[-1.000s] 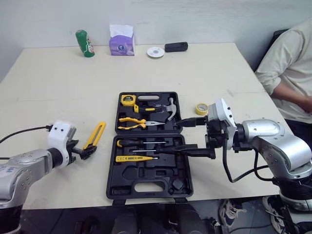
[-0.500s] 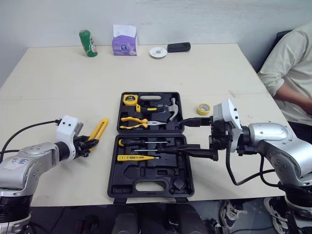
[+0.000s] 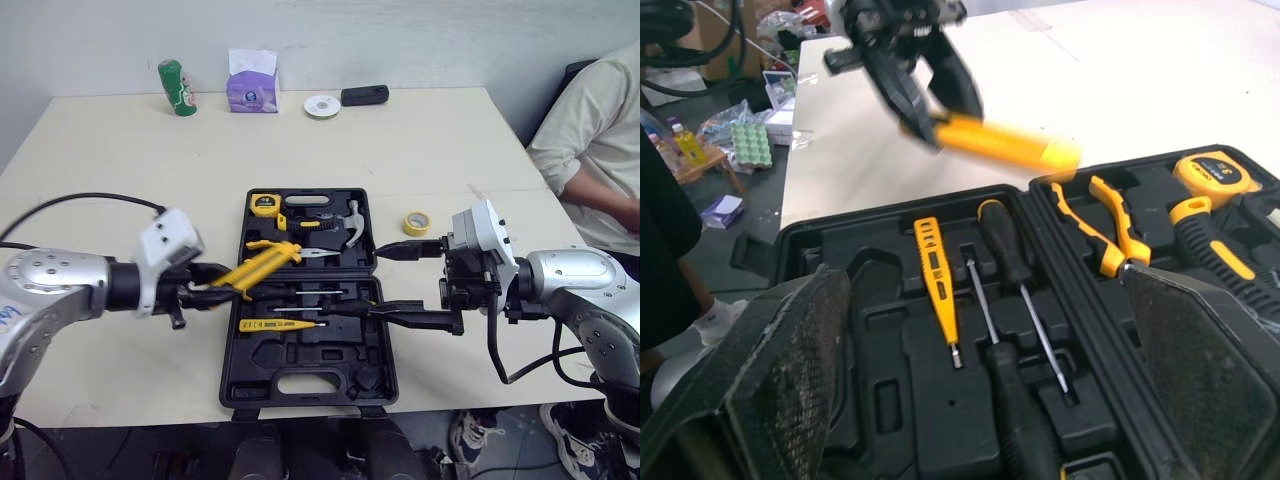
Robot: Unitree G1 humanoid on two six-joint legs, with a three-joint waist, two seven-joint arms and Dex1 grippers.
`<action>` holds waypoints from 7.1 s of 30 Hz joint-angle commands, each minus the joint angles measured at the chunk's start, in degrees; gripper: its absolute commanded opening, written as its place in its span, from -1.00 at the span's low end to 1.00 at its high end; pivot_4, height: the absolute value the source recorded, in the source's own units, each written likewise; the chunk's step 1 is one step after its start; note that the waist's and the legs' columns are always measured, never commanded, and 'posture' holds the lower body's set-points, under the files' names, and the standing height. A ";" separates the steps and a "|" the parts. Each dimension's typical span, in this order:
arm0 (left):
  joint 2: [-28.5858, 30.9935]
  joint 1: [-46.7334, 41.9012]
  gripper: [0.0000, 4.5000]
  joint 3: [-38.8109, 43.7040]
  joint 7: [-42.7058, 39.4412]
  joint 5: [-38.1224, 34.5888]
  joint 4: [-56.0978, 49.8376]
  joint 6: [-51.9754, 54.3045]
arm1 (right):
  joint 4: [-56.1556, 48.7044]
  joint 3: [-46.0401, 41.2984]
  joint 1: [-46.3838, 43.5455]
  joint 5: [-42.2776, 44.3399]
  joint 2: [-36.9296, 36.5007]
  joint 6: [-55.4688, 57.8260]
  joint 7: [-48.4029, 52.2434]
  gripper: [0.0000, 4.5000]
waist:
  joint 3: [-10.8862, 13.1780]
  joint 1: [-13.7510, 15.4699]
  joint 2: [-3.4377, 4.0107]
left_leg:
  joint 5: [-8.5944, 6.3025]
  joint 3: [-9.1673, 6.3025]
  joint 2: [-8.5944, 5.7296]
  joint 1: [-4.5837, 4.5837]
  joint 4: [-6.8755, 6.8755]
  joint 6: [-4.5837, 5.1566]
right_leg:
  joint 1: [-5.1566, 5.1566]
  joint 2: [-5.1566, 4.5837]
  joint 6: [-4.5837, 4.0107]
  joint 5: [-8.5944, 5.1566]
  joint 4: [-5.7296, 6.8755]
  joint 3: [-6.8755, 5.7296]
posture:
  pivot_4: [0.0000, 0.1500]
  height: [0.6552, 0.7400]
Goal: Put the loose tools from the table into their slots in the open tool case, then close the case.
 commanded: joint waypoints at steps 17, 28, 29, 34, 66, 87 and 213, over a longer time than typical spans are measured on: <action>-6.51 -13.38 -0.43 -30.73 -11.07 16.81 5.59 -6.37 | -11.06 -9.17 16.13 3.84 -8.87 3.75 -3.78 1.00 | 0.05 0.82 -0.10 | 0.17 -0.02 -0.03 -0.06 0.08 0.27 | 0.02 0.10 0.08 0.03 -0.06 0.05 | 1.00 0.65; -7.40 -12.78 0.16 -29.75 -12.08 19.31 6.47 -5.94 | -11.63 -10.39 18.19 4.43 -8.82 3.53 -5.68 1.00 | 0.05 1.31 -0.10 | 0.19 -0.05 -0.04 -0.04 0.11 0.36 | 0.09 0.08 0.12 0.04 -0.06 0.06 | 1.00 0.65; -7.06 -13.11 0.38 -28.74 -12.40 18.87 6.32 -5.78 | -11.59 -10.23 18.14 4.35 -8.72 3.41 -5.80 1.00 | 0.05 1.22 -0.10 | 0.19 -0.05 -0.04 -0.04 0.11 0.36 | 0.09 0.09 0.12 0.04 -0.06 0.05 | 1.00 0.65; -8.26 -13.38 0.98 -19.87 -14.39 13.04 4.78 -8.15 | -11.14 -9.69 17.68 4.42 -8.57 3.01 -5.79 1.00 | 0.06 1.21 -0.12 | 0.23 -0.06 -0.01 -0.03 0.11 0.33 | 0.08 0.11 0.11 0.04 -0.01 0.05 | 1.00 0.65; -16.62 9.20 -0.96 -20.77 -11.45 29.12 16.57 -36.35 | -9.51 -5.78 14.51 3.12 -8.40 1.40 -3.31 1.00 | -0.05 1.20 0.02 | 0.15 -0.03 -0.01 0.05 0.11 0.53 | 0.14 0.05 0.15 0.06 -0.04 0.07 | 1.00 0.65; -17.79 10.32 -0.96 -13.82 -7.53 21.28 9.85 -30.55 | -6.80 -4.43 13.53 0.27 -7.96 -1.09 -2.10 1.00 | -0.55 1.15 0.58 | -0.14 -0.08 0.03 0.39 0.04 0.87 | 0.63 0.06 0.18 0.03 -0.27 0.05 | 1.00 0.65; -7.63 7.20 1.00 -8.40 -14.89 6.02 -4.42 -24.08 | -4.63 28.48 -1.84 -30.03 -3.75 -4.59 18.29 -0.99 | -0.06 -0.23 0.28 | 0.28 -0.05 0.00 0.02 0.16 0.26 | 0.05 0.07 0.00 0.06 0.11 0.01 | 1.00 0.65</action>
